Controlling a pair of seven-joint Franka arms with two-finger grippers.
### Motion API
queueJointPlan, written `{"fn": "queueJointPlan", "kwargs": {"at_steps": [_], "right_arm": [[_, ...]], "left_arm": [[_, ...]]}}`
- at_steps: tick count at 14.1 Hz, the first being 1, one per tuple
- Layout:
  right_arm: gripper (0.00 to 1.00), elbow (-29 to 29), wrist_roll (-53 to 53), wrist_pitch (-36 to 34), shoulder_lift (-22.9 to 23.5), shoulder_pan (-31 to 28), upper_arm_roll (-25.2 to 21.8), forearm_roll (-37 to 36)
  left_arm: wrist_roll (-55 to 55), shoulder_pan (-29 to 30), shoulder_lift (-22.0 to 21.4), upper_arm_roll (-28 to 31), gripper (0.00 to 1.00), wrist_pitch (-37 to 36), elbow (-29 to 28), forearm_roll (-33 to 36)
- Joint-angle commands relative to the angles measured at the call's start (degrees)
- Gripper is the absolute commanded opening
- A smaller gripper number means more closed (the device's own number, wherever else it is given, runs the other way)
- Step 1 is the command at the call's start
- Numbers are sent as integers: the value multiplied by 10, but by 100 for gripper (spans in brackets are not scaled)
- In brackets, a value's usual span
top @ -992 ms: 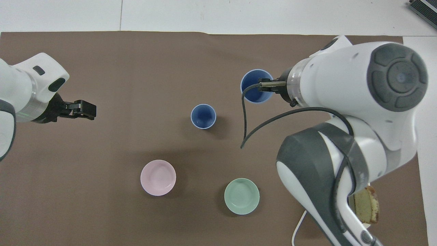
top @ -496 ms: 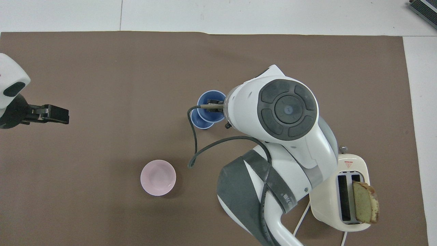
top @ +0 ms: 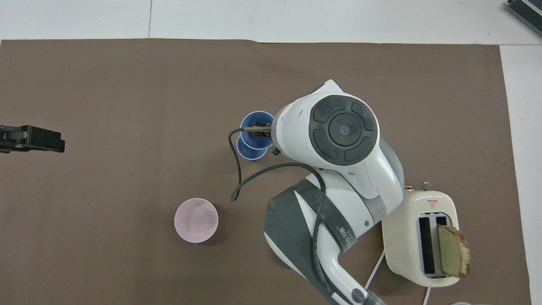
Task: Stack blue cups with both arms
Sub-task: 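Carry the blue cup over the placed cup and lower it inside with the right gripper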
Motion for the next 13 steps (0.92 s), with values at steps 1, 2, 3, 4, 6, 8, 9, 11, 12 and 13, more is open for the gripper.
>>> {"fn": "queueJointPlan", "kwargs": {"at_steps": [1, 2, 3, 4, 6, 8, 9, 11, 12, 13], "right_arm": [[0, 0, 12, 23, 24, 1, 1, -10], [0, 0, 11, 23, 24, 1, 1, -6], [0, -1, 12, 23, 26, 1, 2, -4], [0, -2, 12, 23, 28, 1, 2, -3], [0, -11, 12, 22, 26, 1, 3, -2], [0, -15, 12, 17, 24, 1, 10, -1], [0, -14, 12, 16, 23, 1, 11, -1], [0, -14, 17, 16, 23, 1, 14, 6], [0, -15, 16, 16, 23, 1, 15, 6], [0, -15, 15, 18, 24, 1, 15, 10]], "left_arm": [[5, 5, 1, -1, 100, -28, 22, -10], [9, 5, -1, 0, 100, -29, 18, -9], [4, 6, -7, 1, 100, -30, 18, -9], [5, 5, -7, 1, 100, -27, 19, -7], [3, 5, -7, 3, 100, -29, 19, -8], [3, 2, -8, 1, 100, -35, 18, -8], [3, 4, -8, 0, 100, -36, 18, -8], [5, 3, -8, 1, 100, -47, 18, -9], [6, -1, -9, 0, 100, -54, 18, -9], [9, 0, -10, 0, 100, -57, 18, -9]]}}
